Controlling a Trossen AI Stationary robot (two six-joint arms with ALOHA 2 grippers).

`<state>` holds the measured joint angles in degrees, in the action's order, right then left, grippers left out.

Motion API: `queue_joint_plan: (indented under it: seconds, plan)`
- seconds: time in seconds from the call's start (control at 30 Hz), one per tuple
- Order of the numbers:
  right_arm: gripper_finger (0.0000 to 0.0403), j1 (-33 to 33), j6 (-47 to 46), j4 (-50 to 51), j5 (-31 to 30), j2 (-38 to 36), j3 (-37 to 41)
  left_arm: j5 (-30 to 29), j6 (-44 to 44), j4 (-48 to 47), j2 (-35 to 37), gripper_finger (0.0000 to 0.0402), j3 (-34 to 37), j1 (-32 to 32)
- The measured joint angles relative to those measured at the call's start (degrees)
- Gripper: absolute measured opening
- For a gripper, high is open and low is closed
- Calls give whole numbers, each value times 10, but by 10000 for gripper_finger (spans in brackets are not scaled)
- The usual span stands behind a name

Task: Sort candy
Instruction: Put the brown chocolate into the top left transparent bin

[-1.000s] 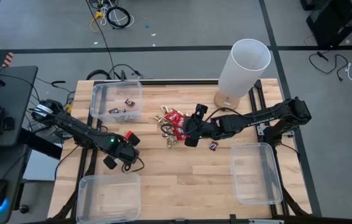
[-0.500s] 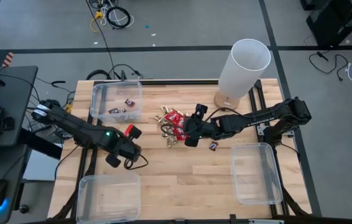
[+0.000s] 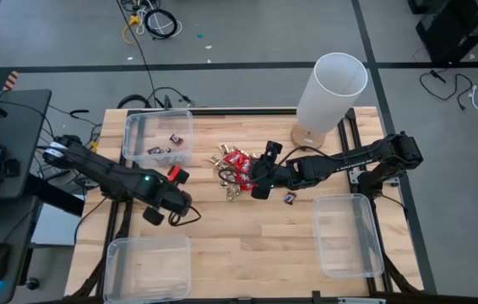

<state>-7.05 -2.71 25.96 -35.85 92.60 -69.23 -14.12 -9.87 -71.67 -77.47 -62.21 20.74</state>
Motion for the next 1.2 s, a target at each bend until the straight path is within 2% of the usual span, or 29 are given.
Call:
queue_joint_plan:
  seconds: [0.23, 0.43, 0.67, 0.87, 1.2]
  plan:
    - [107, 0, -1, 0, 13, 0, 0, 3, 78, 153, 0, 5, 118, -24]
    - [107, 0, -1, -1, 14, 0, 0, 6, 214, 181, -2, 9, 133, -63]
    - [107, 0, -1, -2, 14, 0, 0, 118, 344, 182, -10, 10, 147, -92]
    - [107, 0, -1, -3, 15, 0, 0, 139, 361, 183, -9, 10, 161, -109]
    - [107, 1, 3, -1, 15, 0, 0, 139, 392, 214, -9, 22, 161, -130]
